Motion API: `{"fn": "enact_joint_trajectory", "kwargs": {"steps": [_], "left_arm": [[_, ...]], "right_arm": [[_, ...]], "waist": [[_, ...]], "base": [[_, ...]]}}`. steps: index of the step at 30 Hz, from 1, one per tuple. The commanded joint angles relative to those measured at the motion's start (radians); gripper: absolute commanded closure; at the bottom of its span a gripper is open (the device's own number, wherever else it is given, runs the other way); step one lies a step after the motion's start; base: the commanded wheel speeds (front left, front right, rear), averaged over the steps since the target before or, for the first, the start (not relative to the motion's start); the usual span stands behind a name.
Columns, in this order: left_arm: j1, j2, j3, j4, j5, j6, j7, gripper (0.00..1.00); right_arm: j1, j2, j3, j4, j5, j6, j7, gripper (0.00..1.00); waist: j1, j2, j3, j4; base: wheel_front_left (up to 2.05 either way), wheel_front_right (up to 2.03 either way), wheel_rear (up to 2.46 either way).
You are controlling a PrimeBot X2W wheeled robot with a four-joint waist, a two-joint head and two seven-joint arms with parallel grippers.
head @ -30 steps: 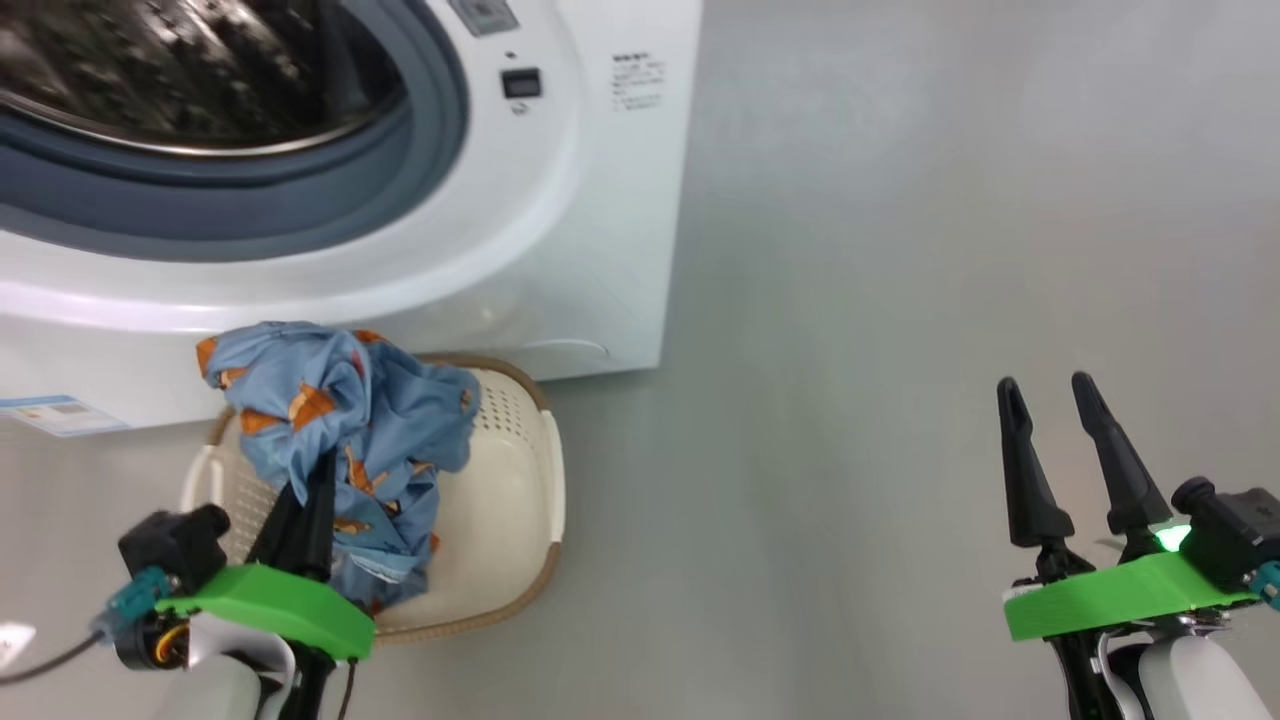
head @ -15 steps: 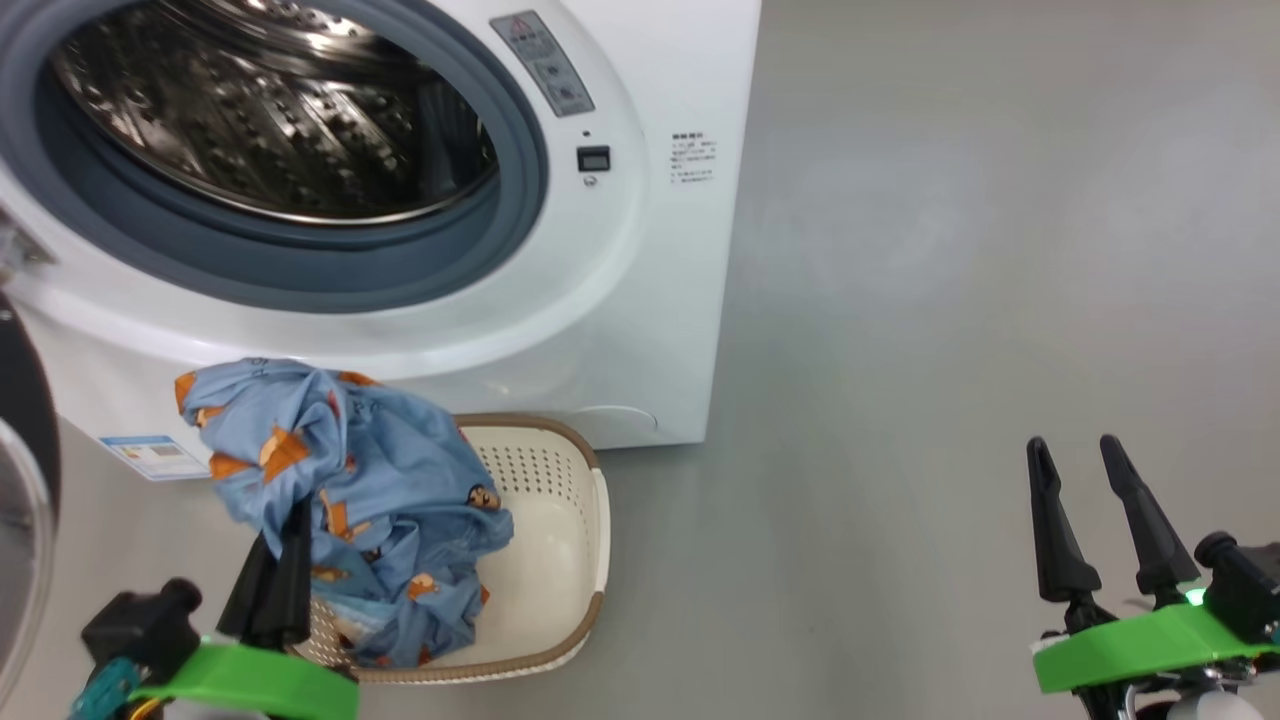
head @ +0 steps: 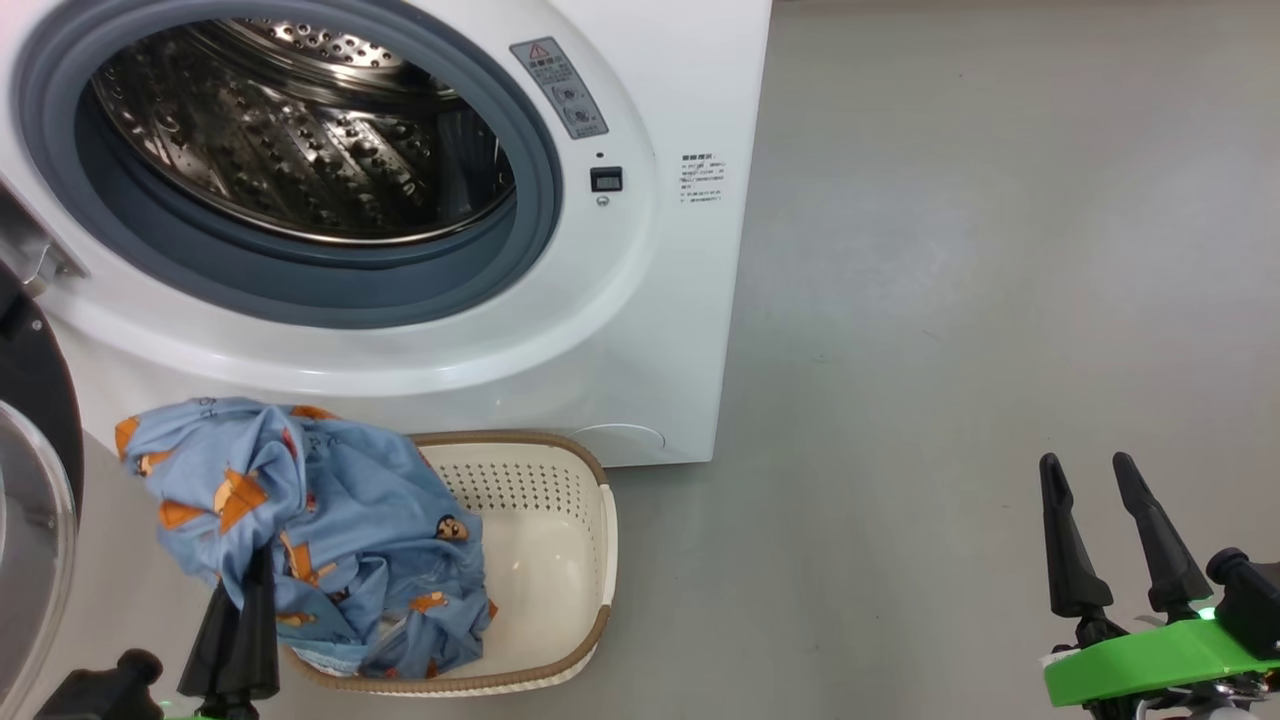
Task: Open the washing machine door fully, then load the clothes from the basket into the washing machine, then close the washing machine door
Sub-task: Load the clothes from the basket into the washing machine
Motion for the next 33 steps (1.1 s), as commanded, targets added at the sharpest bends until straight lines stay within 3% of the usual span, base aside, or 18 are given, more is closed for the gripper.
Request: {"fn": "enact_joint_trajectory", "kwargs": {"steps": [1, 16, 25, 33], "left_arm": [[-0.006, 0.01, 0.042, -0.041, 0.013, 0.001, -0.011, 1.0], [-0.132, 0.01, 0.043, -0.066, 0.018, 0.001, -0.011, 1.0], [-0.41, 0.063, 0.069, -0.009, 0.068, 0.001, -0.011, 1.0], [-0.655, 0.141, 0.08, 0.175, 0.093, 0.001, -0.011, 1.0]], "right_arm": [[0.002, -0.014, 0.012, -0.028, 0.005, 0.006, -0.008, 0.0], [-0.036, -0.001, 0.001, -0.047, 0.002, 0.006, -0.008, 0.0], [-0.116, 0.016, 0.005, -0.061, -0.002, 0.006, -0.008, 0.0], [-0.171, 0.035, 0.024, -0.061, 0.0, 0.006, -0.008, 0.0]], "waist": [[0.0, 0.0, 0.001, 0.0], [0.0, 0.0, 0.101, -0.025], [0.0, 0.0, 0.243, -0.064], [0.0, 0.0, 0.323, -0.111]], "base": [[0.0, 0.0, 0.0], [0.0, 0.0, 0.0], [0.0, 0.0, 0.0], [0.0, 0.0, 0.0]]}}
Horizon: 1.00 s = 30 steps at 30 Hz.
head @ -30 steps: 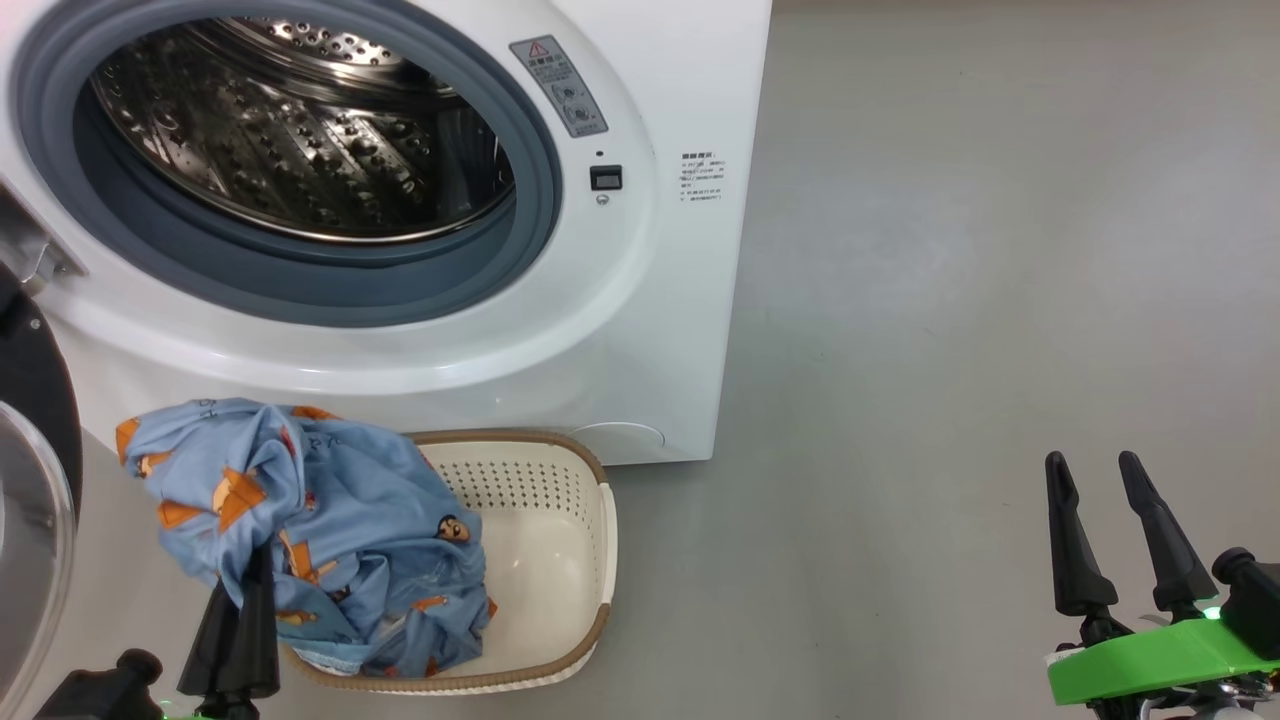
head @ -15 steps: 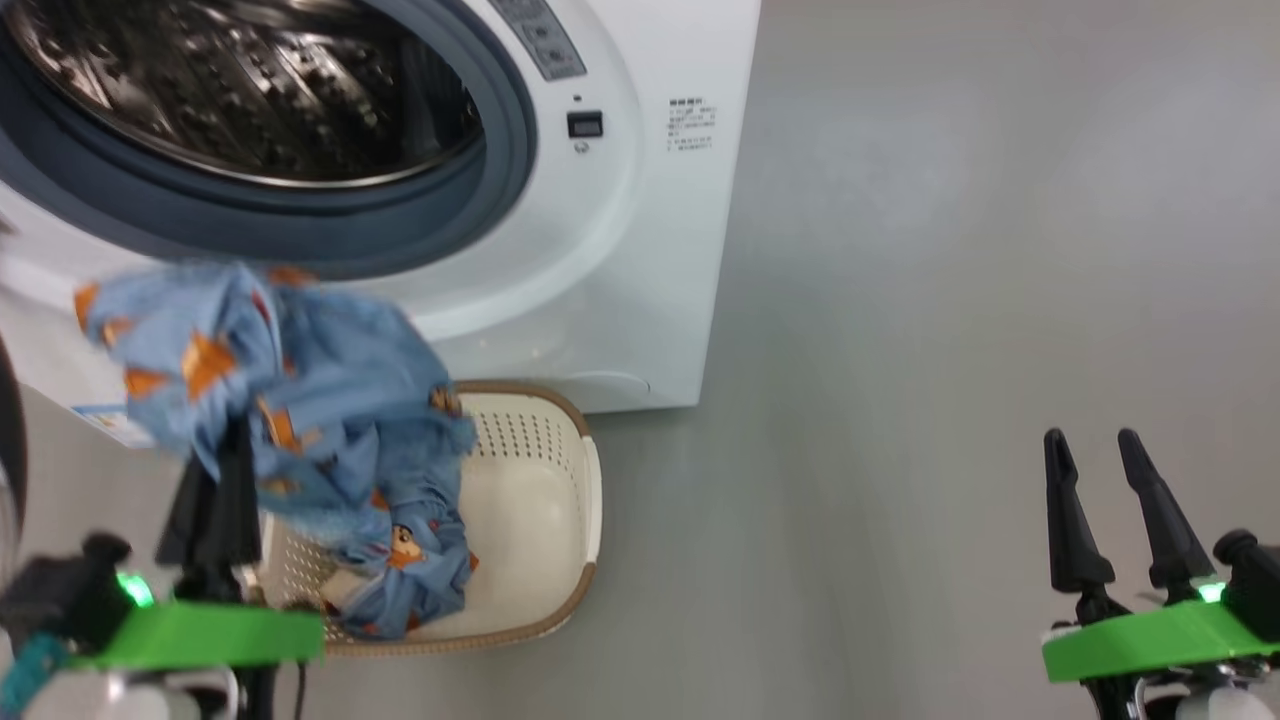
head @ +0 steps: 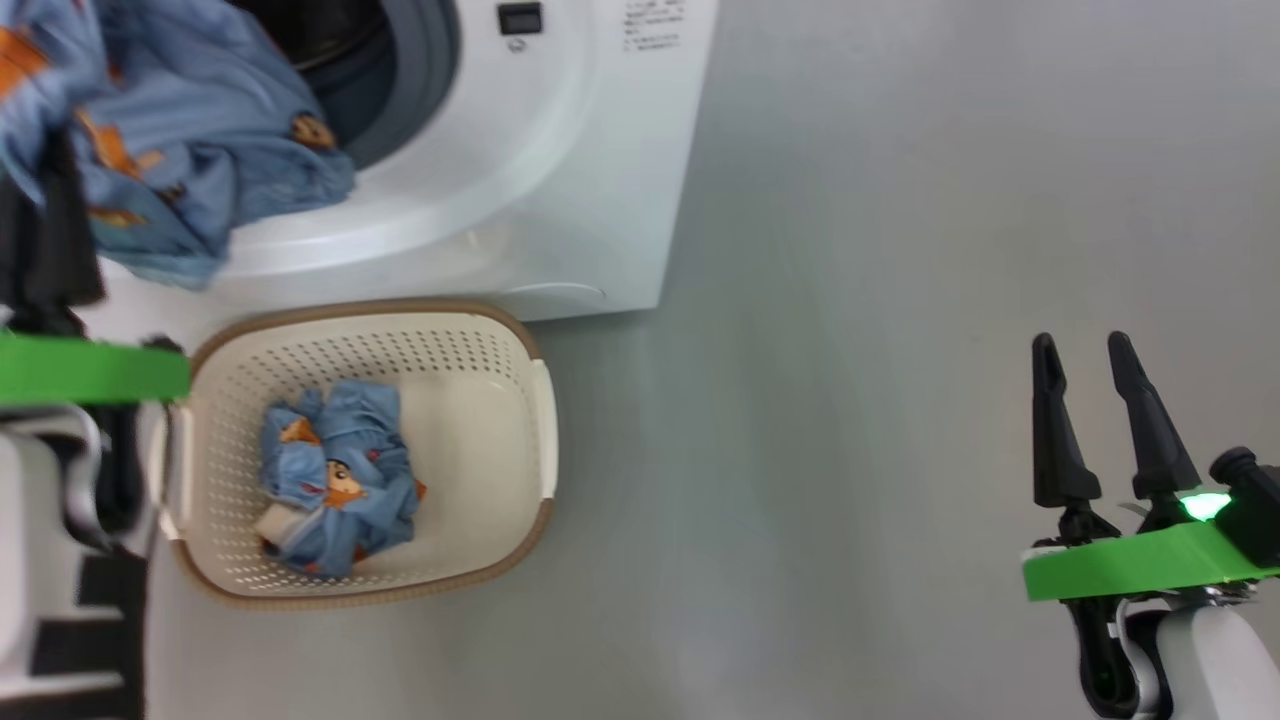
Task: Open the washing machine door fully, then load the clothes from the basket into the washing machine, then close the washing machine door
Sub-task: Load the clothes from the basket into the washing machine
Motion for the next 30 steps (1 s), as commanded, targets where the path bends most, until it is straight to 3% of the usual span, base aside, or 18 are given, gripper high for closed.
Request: {"fn": "enact_joint_trajectory", "kwargs": {"steps": [1, 10, 22, 30], "left_arm": [[-0.069, 0.066, 0.032, 0.025, 0.021, 0.001, -0.006, 1.0], [-0.262, 0.12, 0.046, 0.198, 0.052, 0.001, -0.006, 1.0], [-0.414, 0.213, -0.017, 0.354, 0.096, 0.001, -0.006, 1.0], [-0.471, 0.268, 0.104, 0.349, 0.129, 0.025, -0.006, 1.0]], "right_arm": [[-0.022, 0.001, 0.032, -0.025, 0.001, 0.006, -0.008, 0.0], [-0.042, 0.012, 0.049, -0.028, 0.005, 0.006, -0.008, 0.0], [-0.06, 0.03, 0.092, -0.031, 0.015, 0.006, -0.008, 0.0], [-0.057, 0.035, 0.121, -0.031, 0.025, 0.006, -0.008, 0.0]], "waist": [[0.0, 0.0, 0.053, -0.048], [0.0, 0.0, 0.113, -0.105], [0.0, 0.0, 0.158, -0.18], [0.0, 0.0, 0.172, -0.237]], "base": [[0.0, 0.0, 0.0], [0.0, 0.0, 0.0], [0.0, 0.0, 0.0], [0.0, 0.0, 0.0]]}}
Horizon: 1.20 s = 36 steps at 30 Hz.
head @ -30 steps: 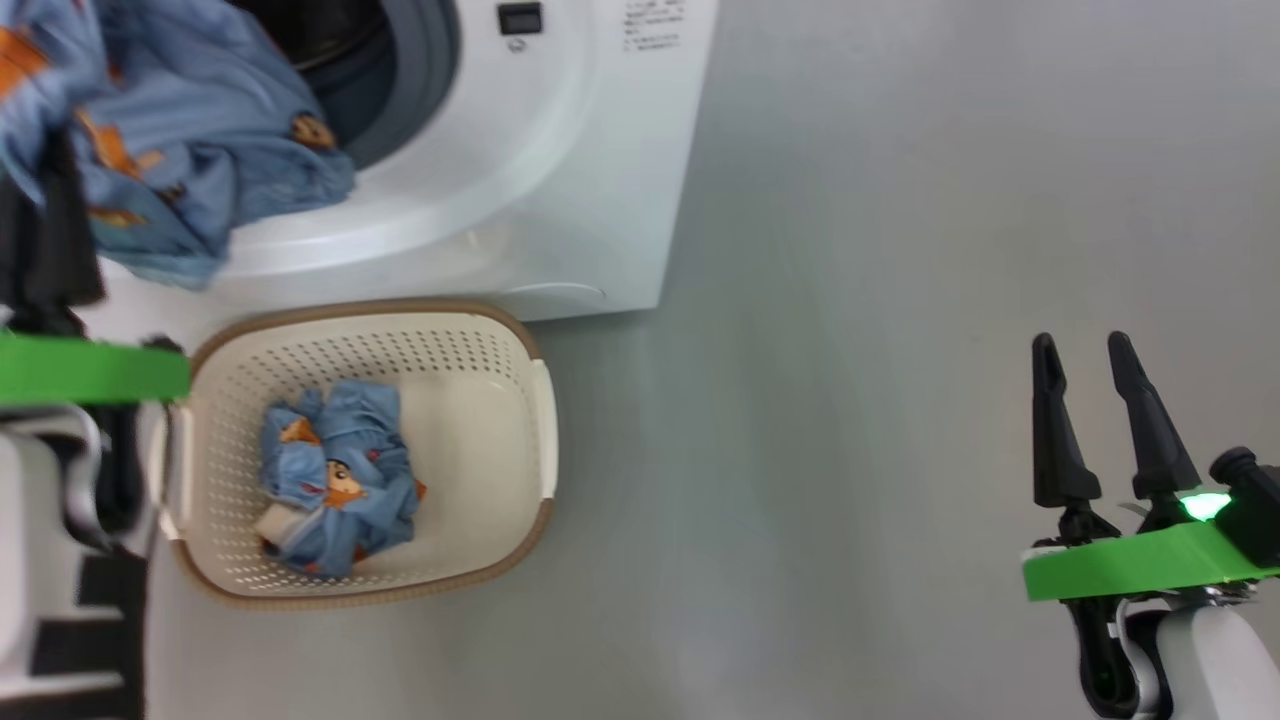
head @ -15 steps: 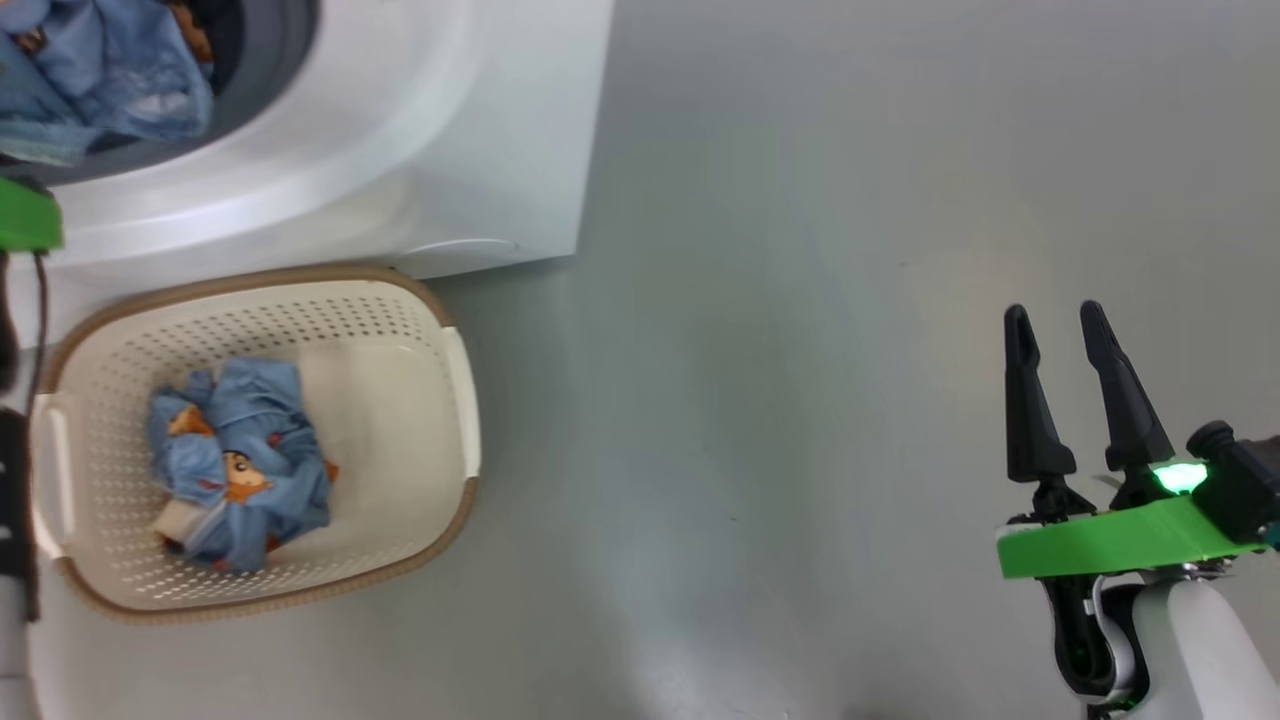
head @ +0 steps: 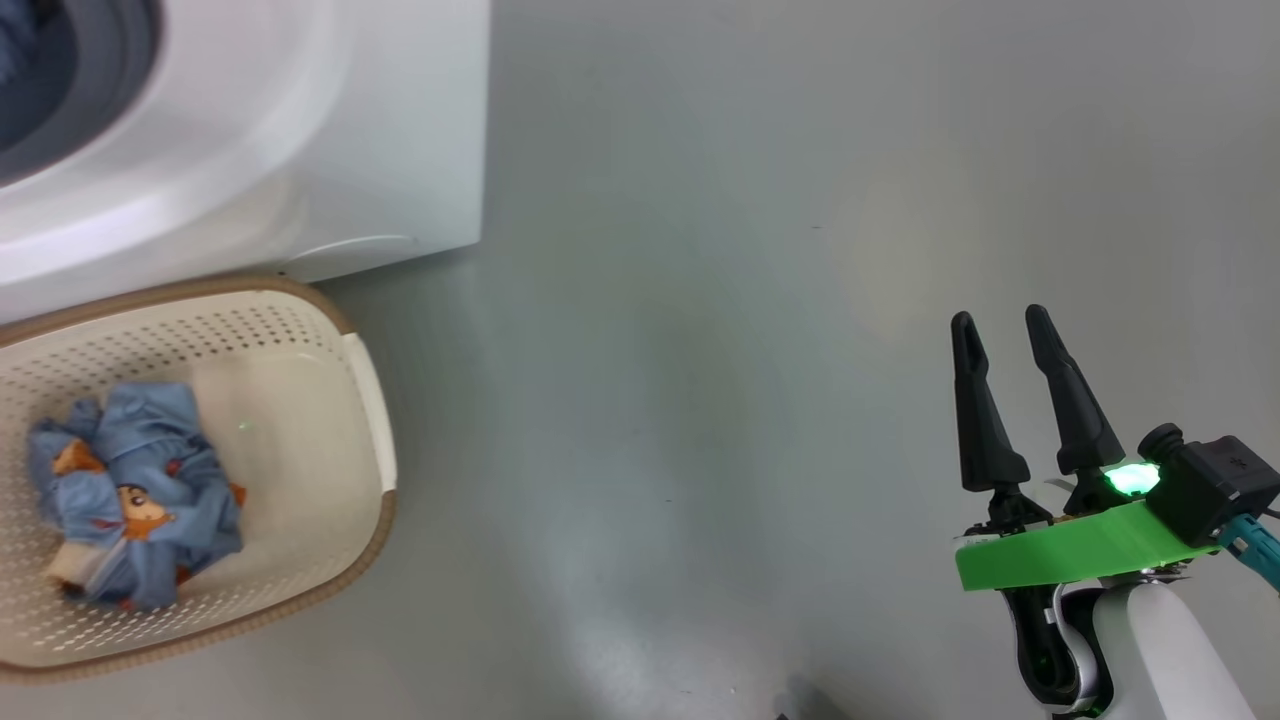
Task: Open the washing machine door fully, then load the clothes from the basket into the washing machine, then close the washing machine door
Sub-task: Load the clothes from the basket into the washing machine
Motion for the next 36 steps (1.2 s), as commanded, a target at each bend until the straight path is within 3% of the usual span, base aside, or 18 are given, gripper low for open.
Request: {"fn": "enact_joint_trajectory", "kwargs": {"steps": [1, 4, 5, 6, 7, 8, 31, 36], "left_arm": [[-0.015, 0.061, 0.033, -0.035, 0.017, 0.007, -0.006, 1.0], [-0.006, 0.064, 0.059, -0.04, 0.045, 0.009, -0.006, 1.0], [-0.004, 0.061, 0.067, -0.036, 0.049, 0.009, -0.006, 0.62], [-0.002, 0.058, 0.073, -0.036, 0.056, 0.009, -0.006, 0.09], [-0.001, 0.053, 0.082, -0.036, 0.06, 0.012, -0.006, 0.09], [0.0, 0.046, 0.091, -0.038, 0.063, 0.013, -0.006, 0.0], [0.107, -0.048, 0.14, -0.075, 0.079, -0.018, -0.006, 0.0], [0.176, -0.072, 0.096, -0.132, 0.074, -0.018, -0.006, 0.0]], "right_arm": [[-0.001, -0.007, 0.026, -0.025, 0.013, 0.006, -0.008, 0.0], [0.0, -0.007, 0.029, -0.027, 0.014, 0.006, -0.008, 0.0], [0.001, -0.007, 0.029, -0.027, 0.014, 0.006, -0.008, 0.0], [0.001, -0.007, 0.028, -0.028, 0.014, 0.006, -0.008, 0.0], [0.002, -0.007, 0.027, -0.028, 0.014, 0.006, -0.008, 0.0], [0.002, -0.007, 0.026, -0.028, 0.014, 0.006, -0.008, 0.0], [-0.003, -0.006, 0.008, -0.028, 0.004, 0.006, -0.008, 0.0], [-0.003, -0.014, 0.001, -0.028, -0.002, 0.006, -0.008, 0.0]], "waist": [[0.0, -0.0001, 0.012, -0.023], [0.0, -0.0001, 0.014, -0.033], [0.0, -0.0001, 0.014, -0.034], [0.0, -0.0001, 0.015, -0.035], [0.0, -0.0001, 0.016, -0.034], [0.0, -0.0001, 0.016, -0.033], [0.0, -0.0001, -0.034, 0.013], [0.0, -0.0001, -0.061, 0.032]], "base": [[0.0, 0.0, 0.0], [0.0, 0.0, 0.0], [0.0, 0.0, 0.0], [0.0, 0.0, 0.0], [0.0, 0.0, 0.0], [0.0, 0.0, 0.0], [0.0, 0.0, 0.0], [0.0, 0.0, 0.0]]}}
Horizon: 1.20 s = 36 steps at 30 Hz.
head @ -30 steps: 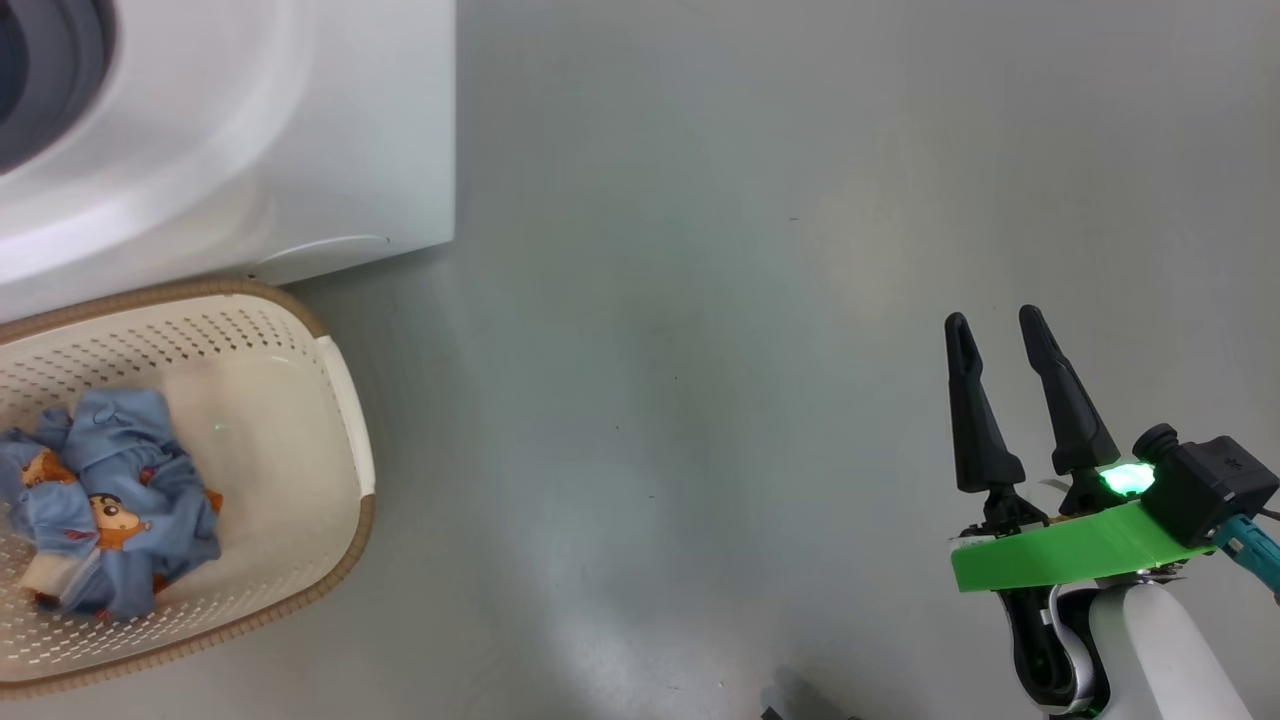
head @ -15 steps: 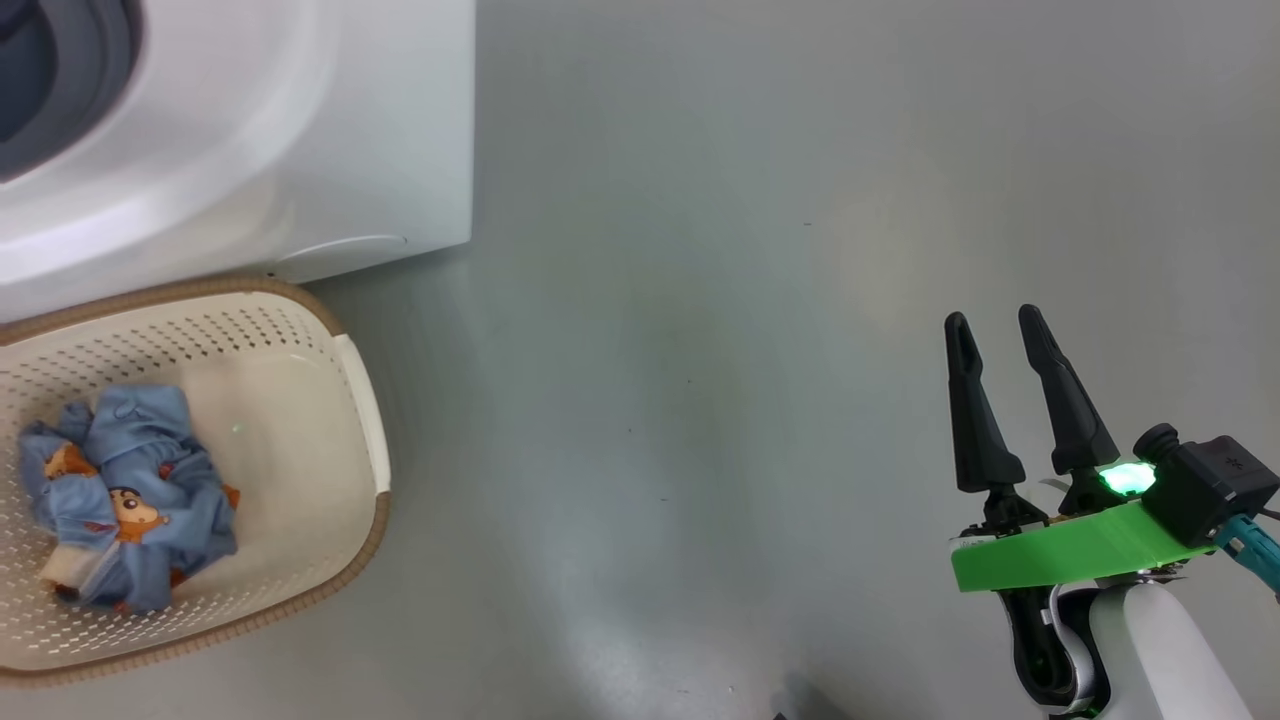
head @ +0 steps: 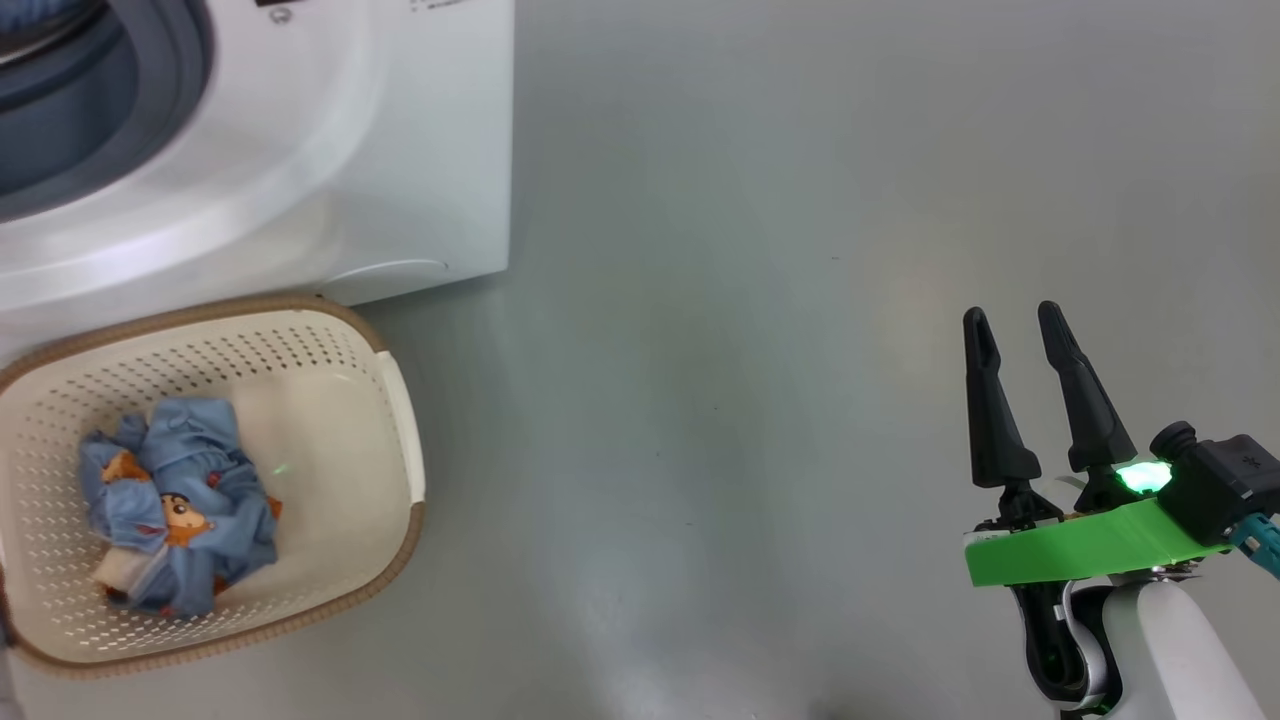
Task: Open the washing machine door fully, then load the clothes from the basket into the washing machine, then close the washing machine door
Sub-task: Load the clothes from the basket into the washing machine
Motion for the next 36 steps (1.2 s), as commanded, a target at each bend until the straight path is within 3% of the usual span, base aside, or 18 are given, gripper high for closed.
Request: {"fn": "enact_joint_trajectory", "kwargs": {"steps": [1, 10, 24, 36], "left_arm": [[0.028, 0.041, 0.009, -0.034, -0.015, 0.001, -0.005, 0.0], [0.162, 0.013, -0.024, -0.105, -0.069, 0.001, -0.005, 0.0], [0.4, -0.083, -0.016, -0.214, -0.116, 0.001, -0.005, 0.0], [0.571, -0.101, -0.01, -0.281, -0.113, 0.001, -0.005, 0.0]], "right_arm": [[-0.002, -0.015, 0.014, -0.024, -0.001, 0.006, -0.008, 0.0], [0.017, -0.025, 0.008, -0.019, -0.002, 0.006, -0.008, 0.0], [0.08, -0.054, -0.018, -0.013, -0.005, 0.006, -0.008, 0.0], [0.143, -0.072, -0.025, 0.0, -0.002, 0.006, -0.008, 0.0]], "waist": [[0.0, 0.0, -0.015, 0.012], [0.0, 0.0, -0.07, 0.052], [0.0, 0.0, -0.179, 0.129], [0.0, 0.0, -0.283, 0.165]], "base": [[0.0, 0.0, 0.0], [0.0, 0.0, 0.0], [0.0, 0.0, 0.0], [0.0, 0.0, 0.0]]}}
